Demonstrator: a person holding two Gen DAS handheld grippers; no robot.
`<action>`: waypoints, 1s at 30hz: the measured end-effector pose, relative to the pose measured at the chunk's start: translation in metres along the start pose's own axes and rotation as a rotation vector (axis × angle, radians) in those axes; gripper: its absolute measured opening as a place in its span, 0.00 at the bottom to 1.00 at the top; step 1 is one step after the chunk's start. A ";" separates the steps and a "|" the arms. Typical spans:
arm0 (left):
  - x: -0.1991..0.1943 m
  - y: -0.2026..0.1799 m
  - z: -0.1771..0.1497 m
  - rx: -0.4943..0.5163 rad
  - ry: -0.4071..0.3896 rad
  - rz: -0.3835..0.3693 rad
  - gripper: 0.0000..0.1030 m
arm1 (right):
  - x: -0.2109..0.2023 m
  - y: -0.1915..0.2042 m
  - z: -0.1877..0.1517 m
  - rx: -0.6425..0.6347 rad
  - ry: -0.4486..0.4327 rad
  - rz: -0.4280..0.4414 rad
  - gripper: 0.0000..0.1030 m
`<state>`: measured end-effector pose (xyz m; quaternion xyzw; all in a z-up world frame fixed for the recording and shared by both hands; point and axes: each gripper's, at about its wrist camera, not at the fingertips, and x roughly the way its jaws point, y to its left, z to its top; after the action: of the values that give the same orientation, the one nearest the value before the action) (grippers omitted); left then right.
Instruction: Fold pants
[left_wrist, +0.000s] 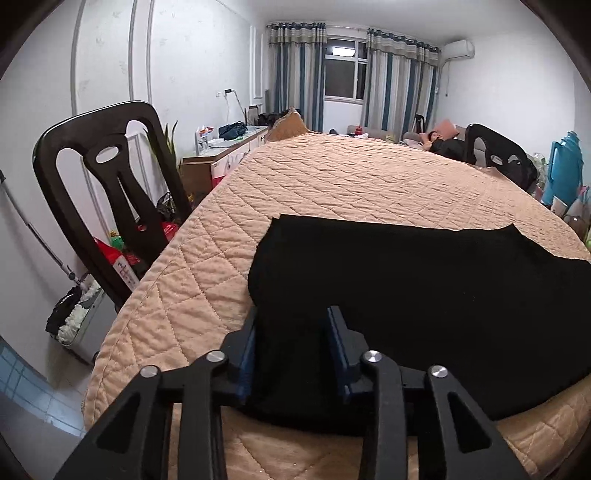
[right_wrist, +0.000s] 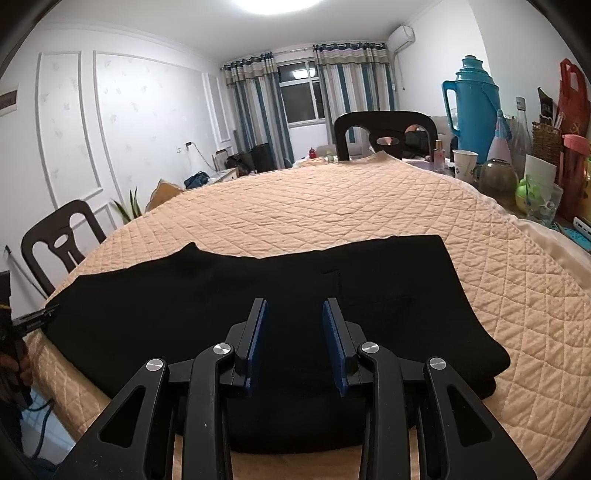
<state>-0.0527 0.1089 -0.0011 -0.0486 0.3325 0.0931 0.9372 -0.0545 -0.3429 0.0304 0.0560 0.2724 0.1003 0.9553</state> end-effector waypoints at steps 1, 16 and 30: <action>0.000 0.000 0.000 0.001 0.001 -0.002 0.30 | 0.000 0.000 0.000 0.002 0.000 0.001 0.31; -0.016 -0.006 0.031 -0.127 0.012 -0.311 0.07 | 0.007 0.010 -0.005 0.009 0.014 0.050 0.31; 0.003 -0.188 0.029 0.108 0.162 -0.709 0.08 | 0.009 0.011 -0.011 0.049 0.042 0.149 0.31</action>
<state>0.0068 -0.0700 0.0252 -0.1183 0.3725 -0.2592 0.8832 -0.0545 -0.3296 0.0182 0.0975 0.2898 0.1655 0.9376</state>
